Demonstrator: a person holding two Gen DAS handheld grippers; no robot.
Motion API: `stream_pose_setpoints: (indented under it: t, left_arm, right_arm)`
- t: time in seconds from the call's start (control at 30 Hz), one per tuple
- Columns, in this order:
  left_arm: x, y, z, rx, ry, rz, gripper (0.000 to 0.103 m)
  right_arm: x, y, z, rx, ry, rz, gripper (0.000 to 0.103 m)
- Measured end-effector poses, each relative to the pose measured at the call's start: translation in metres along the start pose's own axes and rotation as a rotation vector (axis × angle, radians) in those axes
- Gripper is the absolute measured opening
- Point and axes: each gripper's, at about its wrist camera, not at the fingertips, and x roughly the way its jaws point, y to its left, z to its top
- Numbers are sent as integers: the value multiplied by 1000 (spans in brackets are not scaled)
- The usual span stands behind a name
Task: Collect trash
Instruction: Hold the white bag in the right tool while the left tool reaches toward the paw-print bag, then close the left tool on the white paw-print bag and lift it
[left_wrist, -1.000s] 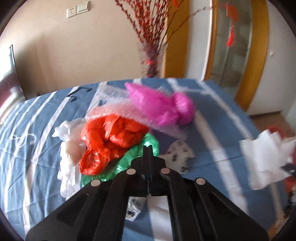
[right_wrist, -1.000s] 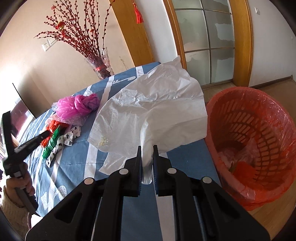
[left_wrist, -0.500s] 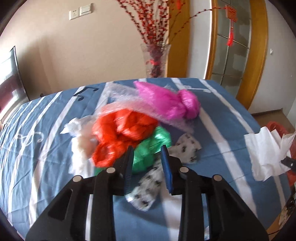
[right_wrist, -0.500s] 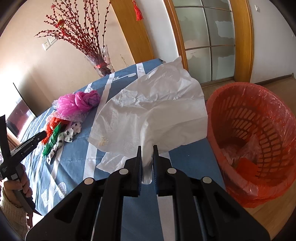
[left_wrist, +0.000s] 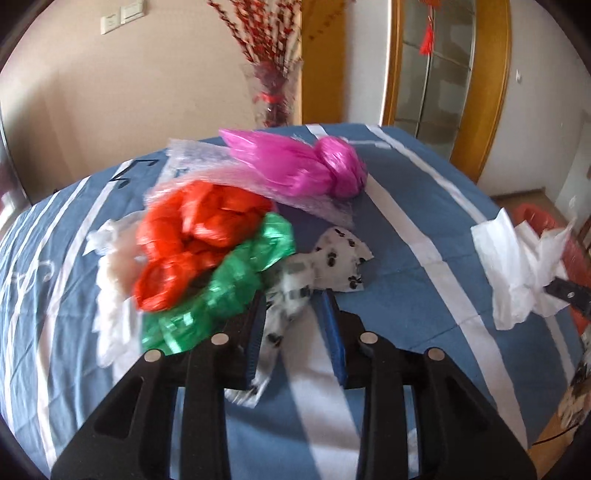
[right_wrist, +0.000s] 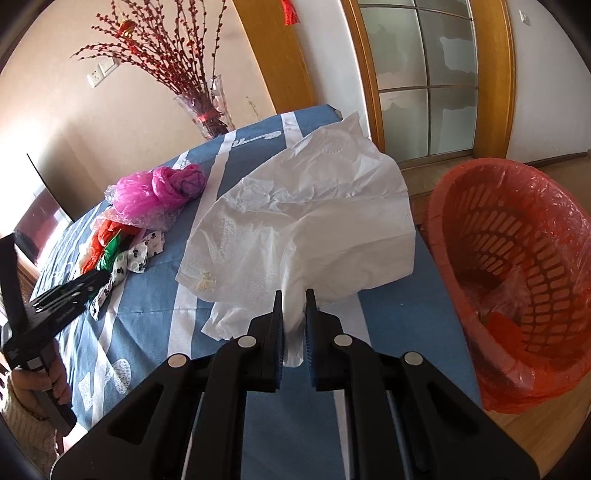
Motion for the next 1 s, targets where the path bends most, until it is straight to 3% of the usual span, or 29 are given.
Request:
stream_pose_setpoints:
  t: [0.13, 0.23, 0.3, 0.37, 0.43, 0.53, 0.67, 1.0]
  left_arm:
    - [20, -2, 3, 8, 49, 31, 40]
    - [25, 3, 3, -16, 70, 6, 40]
    - [25, 1, 3, -20, 74, -13, 36]
    - [23, -2, 4, -24, 79, -63, 25]
    - [21, -10, 3, -26, 87, -120, 24]
    - [20, -28, 1, 13, 82, -123, 24]
    - [22, -42, 4, 9, 86, -153, 10]
    - [-30, -95, 30, 29, -66, -258, 10]
  right_arm:
    - [-1, -5, 1, 8, -2, -8, 11]
    - [-1, -10, 1, 12, -1, -13, 11]
    - [1, -11, 2, 19, 2, -12, 11]
    - [2, -12, 2, 22, 3, -10, 11]
    - [2, -12, 1, 20, 4, -11, 11]
    - [1, -12, 1, 21, 4, -12, 11]
    - [-8, -15, 1, 24, -17, -18, 11]
    - [-60, -49, -1, 73, -151, -86, 11]
